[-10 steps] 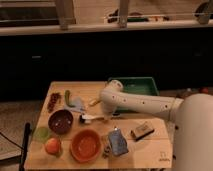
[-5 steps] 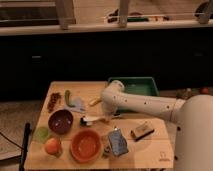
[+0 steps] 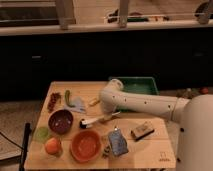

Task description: Place brush in purple bowl

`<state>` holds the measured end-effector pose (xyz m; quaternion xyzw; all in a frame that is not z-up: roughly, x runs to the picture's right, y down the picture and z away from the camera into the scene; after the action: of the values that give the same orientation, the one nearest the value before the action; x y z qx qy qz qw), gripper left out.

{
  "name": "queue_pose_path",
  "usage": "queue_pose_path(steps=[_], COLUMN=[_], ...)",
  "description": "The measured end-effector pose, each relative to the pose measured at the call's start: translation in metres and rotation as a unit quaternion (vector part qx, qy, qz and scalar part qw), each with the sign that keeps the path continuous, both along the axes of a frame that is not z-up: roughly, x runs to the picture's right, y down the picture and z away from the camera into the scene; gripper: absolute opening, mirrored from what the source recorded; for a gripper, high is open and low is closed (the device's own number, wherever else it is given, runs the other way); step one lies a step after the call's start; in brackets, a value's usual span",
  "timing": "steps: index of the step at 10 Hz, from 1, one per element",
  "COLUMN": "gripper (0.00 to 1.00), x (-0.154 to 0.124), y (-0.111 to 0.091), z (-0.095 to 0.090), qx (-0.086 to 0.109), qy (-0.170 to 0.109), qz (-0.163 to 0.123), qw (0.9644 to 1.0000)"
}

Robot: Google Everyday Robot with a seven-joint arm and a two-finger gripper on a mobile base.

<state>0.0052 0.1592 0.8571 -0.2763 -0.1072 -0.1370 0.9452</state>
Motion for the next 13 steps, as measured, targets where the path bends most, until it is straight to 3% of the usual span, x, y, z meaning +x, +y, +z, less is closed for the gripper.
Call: queue_pose_path(steps=[7, 13], gripper=[0.0, 0.0], x=[0.007, 0.009], y=[-0.012, -0.014], z=[-0.03, -0.047], qx=[0.031, 0.047], qy=[-0.004, -0.005], qz=[0.016, 0.028], qw=[0.9994, 0.9985])
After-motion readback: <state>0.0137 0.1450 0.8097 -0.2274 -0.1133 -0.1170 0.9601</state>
